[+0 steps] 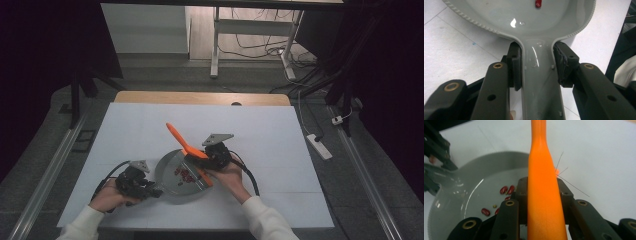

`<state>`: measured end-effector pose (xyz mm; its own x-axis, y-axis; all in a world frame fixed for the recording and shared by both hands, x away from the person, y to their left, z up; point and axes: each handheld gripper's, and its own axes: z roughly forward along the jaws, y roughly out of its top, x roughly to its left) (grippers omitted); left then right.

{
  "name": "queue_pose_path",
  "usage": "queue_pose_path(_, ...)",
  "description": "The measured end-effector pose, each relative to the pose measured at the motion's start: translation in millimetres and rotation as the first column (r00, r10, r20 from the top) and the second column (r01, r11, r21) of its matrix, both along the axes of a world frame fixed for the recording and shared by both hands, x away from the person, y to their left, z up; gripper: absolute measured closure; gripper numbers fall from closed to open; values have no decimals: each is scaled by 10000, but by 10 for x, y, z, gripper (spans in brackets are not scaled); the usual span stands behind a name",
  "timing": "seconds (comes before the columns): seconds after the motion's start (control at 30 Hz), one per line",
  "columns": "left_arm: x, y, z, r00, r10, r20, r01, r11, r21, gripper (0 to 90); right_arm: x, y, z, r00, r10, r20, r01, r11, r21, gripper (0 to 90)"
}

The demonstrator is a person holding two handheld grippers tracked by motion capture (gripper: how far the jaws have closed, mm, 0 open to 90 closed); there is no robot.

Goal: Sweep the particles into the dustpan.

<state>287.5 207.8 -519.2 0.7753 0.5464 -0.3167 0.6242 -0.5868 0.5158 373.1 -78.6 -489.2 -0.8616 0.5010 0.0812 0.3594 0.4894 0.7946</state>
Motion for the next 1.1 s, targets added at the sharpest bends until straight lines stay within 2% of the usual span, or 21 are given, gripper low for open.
queue_pose_path(0.03,1,0,0,10000,-6,-4,6,10000,4,609,21,-63,43,9996,-228,144,226,9997,92,693)
queue_pose_path(0.23,0,0,1,10000,8,-8,-8,10000,-2,609,86,-243,108,9963,-826,231,821,9964,221,693)
queue_pose_path(0.43,0,1,-2,10000,3,-12,-3,10000,-7,609,109,-399,101,9897,-1352,462,1361,9905,-175,693)
queue_pose_path(0.63,4,1,-3,10000,-12,-31,12,10000,25,609,154,-507,-19,9830,-1815,284,1829,9813,-606,693)
queue_pose_path(0.77,3,0,-3,10000,-3,-25,3,10000,29,610,144,-473,-96,9855,-1686,195,1697,9811,-929,693)
queue_pose_path(0.87,3,1,-2,10000,-3,-24,3,10000,24,609,111,-429,-115,9895,-1435,-141,1421,9871,-737,693)
queue_pose_path(0.97,3,0,-3,10000,-10,-17,10,10000,25,610,46,-358,-120,9927,-1202,-86,1190,9892,-857,692)
queue_pose_path(1.1,1,-2,-2,10000,-10,-9,10,10000,26,609,-3,-319,-132,9929,-1174,-175,1158,9906,-732,690)
